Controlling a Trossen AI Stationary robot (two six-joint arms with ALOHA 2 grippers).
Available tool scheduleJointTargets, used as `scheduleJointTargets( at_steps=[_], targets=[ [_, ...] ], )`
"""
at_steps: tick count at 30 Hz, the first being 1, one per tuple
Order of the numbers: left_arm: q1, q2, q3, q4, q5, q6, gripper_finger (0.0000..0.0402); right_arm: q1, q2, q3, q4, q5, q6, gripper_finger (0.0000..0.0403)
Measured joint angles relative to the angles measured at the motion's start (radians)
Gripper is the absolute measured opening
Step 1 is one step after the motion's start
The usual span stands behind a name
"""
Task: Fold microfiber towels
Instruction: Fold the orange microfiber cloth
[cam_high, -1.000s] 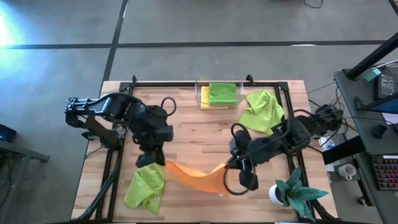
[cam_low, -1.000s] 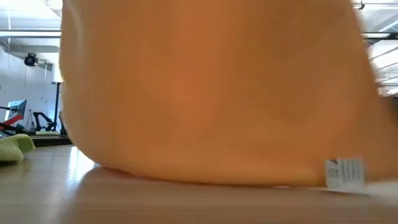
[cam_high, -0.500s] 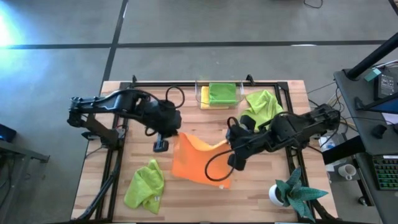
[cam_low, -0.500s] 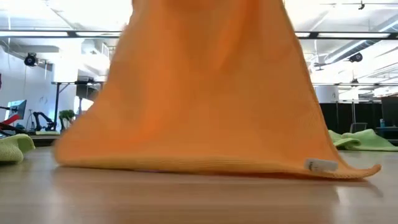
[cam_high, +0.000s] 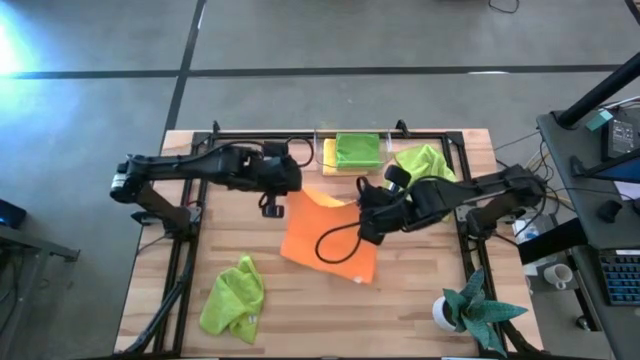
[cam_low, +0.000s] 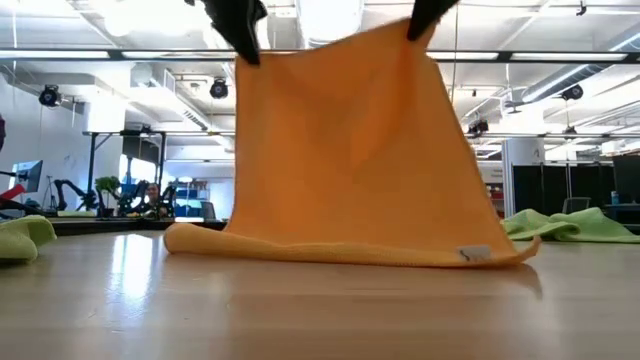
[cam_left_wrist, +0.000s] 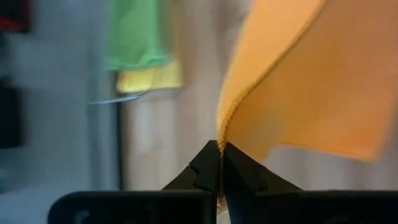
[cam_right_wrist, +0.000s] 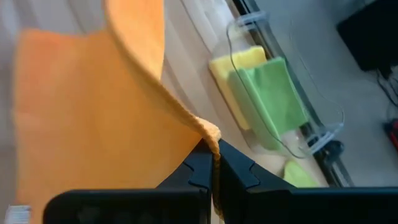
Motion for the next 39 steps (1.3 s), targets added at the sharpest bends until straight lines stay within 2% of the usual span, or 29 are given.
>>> scheduleJointTargets(
  at_steps=[3,5,16,22,24,29,36,39],
  targets=[
    [0.034,0.0,-0.033,0.029,-0.114,0.053,0.0,-0.025,0.0,-0.033,0.001,-0.003,-0.002,0.0008],
    [0.059,0.0,-0.048,0.061,-0.135,0.083,0.0,-0.044,-0.001,-0.049,0.001,-0.003,-0.006,0.0008],
    [0.18,0.015,-0.121,0.195,-0.11,0.166,0.0,-0.178,-0.001,-0.149,0.047,-0.003,-0.165,0.0008],
    [0.2,0.015,-0.16,0.238,-0.104,0.214,0.0,-0.25,-0.001,-0.157,0.133,-0.005,-0.281,0.0008],
    [0.2,0.015,-0.16,0.232,-0.101,0.213,0.0,-0.26,-0.002,-0.157,0.154,-0.04,-0.312,0.0008],
    [0.199,0.015,-0.16,0.177,-0.008,0.163,0.0,-0.263,-0.002,-0.157,0.19,-0.172,-0.346,0.0008],
    [0.195,0.014,-0.17,0.093,0.19,0.045,0.0,-0.235,-0.002,-0.182,0.216,-0.237,-0.293,0.0008],
    [0.187,0.014,-0.203,0.089,0.258,0.02,0.0,-0.221,-0.002,-0.234,0.275,-0.3,-0.288,0.0008]
  ],
)
